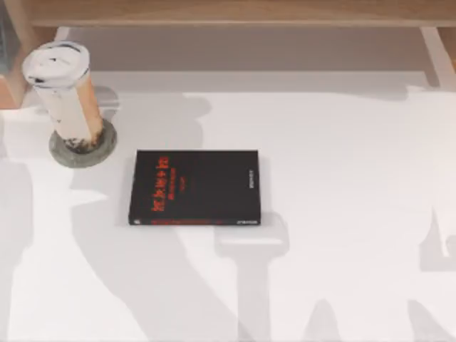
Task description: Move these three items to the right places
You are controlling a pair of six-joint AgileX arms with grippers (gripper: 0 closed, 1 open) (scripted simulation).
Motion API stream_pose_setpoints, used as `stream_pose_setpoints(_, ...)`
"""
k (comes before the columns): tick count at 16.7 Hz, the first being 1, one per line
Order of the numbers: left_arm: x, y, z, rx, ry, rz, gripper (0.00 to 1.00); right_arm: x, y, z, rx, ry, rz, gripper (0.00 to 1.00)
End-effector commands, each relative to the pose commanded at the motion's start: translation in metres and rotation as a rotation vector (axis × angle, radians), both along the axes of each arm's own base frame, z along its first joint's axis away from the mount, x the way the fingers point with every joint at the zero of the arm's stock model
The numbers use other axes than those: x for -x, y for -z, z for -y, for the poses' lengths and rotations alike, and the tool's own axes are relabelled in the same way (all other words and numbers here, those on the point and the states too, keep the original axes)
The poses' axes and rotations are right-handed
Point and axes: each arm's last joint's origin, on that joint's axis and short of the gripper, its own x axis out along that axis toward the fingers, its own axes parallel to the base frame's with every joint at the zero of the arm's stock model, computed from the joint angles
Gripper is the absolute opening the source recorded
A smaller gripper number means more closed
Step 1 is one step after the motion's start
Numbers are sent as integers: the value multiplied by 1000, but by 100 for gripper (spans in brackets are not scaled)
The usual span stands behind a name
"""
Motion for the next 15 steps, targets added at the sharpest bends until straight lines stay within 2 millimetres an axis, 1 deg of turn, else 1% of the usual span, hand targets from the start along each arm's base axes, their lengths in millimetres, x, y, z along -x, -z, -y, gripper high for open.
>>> stream_pose_setpoints(2, 11, -25, 7, -68, -42, 59, 0, 0, 0, 0, 0, 0, 0, 100)
stream_pose_setpoints(4, 28, -59, 21, -162, -99, 149, 0, 0, 0, 0, 0, 0, 0, 100)
stream_pose_setpoints(6, 48, -94, 46, -263, -161, 242, 0, 0, 0, 0, 0, 0, 0, 100)
stream_pose_setpoints(9, 84, -135, 96, -390, -239, 359, 0, 0, 0, 0, 0, 0, 0, 100)
stream_pose_setpoints(11, 109, -150, 133, -449, -268, 405, 0, 0, 0, 0, 0, 0, 0, 100)
stream_pose_setpoints(12, 120, -152, 152, -474, -273, 413, 0, 0, 0, 0, 0, 0, 0, 100)
stream_pose_setpoints(14, 139, -148, 188, -525, -264, 397, 0, 0, 0, 0, 0, 0, 0, 100)
stream_pose_setpoints(15, 146, -141, 206, -555, -248, 374, 0, 0, 0, 0, 0, 0, 0, 100)
